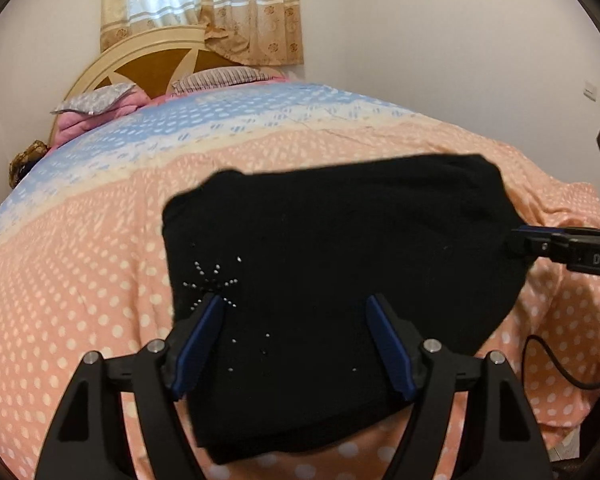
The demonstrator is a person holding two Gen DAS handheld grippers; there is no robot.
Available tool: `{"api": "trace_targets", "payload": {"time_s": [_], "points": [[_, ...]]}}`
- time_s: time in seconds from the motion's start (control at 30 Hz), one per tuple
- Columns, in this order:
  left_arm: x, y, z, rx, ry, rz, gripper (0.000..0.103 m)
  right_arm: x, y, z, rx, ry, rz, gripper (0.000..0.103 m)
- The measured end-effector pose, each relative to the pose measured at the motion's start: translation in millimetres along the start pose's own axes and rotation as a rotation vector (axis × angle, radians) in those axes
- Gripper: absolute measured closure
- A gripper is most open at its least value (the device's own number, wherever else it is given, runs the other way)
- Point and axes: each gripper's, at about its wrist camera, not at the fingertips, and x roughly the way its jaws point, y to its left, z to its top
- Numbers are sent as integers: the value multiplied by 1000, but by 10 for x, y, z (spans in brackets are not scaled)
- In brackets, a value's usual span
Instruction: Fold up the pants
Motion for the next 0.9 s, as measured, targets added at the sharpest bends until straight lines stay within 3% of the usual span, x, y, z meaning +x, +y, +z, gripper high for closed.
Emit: {"api": "trace_targets", "payload": {"time_s": [0.07,0.17,0.2,0.23,0.27,0.37,0.53,0.67,0.9], "points": [[-165,109,55,-21,-38,-13,24,-80,-4,55,-5,-17,28,65],[-339,347,143,-82,-91,13,7,-268,-95,194,53,-123,91,61],[-374,449,171,-115,-112,26,4,-322,-153,240,83,-158,96,54],[-372,525,189,-144,-121,34,3,-352,-248,312,129,-187,98,32],[-348,581,197,-169,-116,34,3,-360,-313,357,162,-199,103,22],[-158,736,219,-248,-65,10,3,-278,-501,435,246,-220,163,22],[230,855,138,-357,44,-20,4,85,-634,468,283,-145,127,22],[370,765,45,-345,91,-33,4,290,-657,344,299,-89,116,22],[472,690,-19,-384,117,-15,2,351,-628,286,272,-88,107,22]]}}
